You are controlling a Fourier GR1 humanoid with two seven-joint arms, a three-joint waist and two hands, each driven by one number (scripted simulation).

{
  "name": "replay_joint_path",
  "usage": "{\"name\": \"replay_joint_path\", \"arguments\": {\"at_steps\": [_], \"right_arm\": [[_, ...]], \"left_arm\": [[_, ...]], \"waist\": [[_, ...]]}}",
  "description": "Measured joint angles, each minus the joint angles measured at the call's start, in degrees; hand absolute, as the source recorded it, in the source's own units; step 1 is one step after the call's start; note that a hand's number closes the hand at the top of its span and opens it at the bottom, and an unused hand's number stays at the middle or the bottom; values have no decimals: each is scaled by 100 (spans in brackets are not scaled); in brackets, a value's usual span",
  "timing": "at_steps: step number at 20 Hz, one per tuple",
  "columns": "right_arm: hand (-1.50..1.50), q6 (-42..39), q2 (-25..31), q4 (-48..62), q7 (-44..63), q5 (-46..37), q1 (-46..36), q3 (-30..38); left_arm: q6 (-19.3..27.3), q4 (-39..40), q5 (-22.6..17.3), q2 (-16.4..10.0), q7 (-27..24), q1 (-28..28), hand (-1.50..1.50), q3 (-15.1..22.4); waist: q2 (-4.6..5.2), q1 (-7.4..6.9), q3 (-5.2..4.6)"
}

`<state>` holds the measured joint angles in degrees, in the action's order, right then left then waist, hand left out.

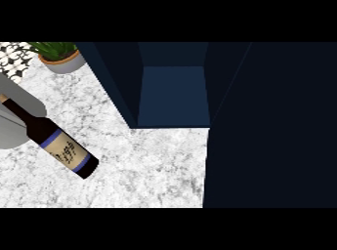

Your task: Pick up the wine, place it into the cabinet and close the cabinet

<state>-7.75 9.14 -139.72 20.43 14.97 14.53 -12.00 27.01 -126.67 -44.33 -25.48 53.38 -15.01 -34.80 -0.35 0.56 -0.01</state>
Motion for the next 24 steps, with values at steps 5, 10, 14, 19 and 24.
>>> {"name": "replay_joint_path", "arguments": {"at_steps": [5, 10, 14, 19, 24], "right_arm": [[-150, 106, 11, -42, 70, -63, -3, -99], [-150, 126, 21, -59, 44, -121, -7, -158], [-150, 171, 30, -53, 104, -148, -114, -84], [-150, 213, -20, -54, 68, -186, -120, -97], [-150, 182, -60, -40, -7, -211, -48, -110]], "left_arm": [[168, -120, -90, -222, 183, 92, -150, -255], [123, -98, -77, -149, 67, 244, -150, -376], [1, 45, -103, -191, -17, 297, -150, -460], [-133, 182, 182, -57, -224, 568, -150, -297], [-652, 523, 381, 324, -690, 912, -150, -32]], "waist": [[-7, 1, -1], [1, 18, -2], [8, 13, -2], [15, 36, -2], [20, 42, -4]]}}
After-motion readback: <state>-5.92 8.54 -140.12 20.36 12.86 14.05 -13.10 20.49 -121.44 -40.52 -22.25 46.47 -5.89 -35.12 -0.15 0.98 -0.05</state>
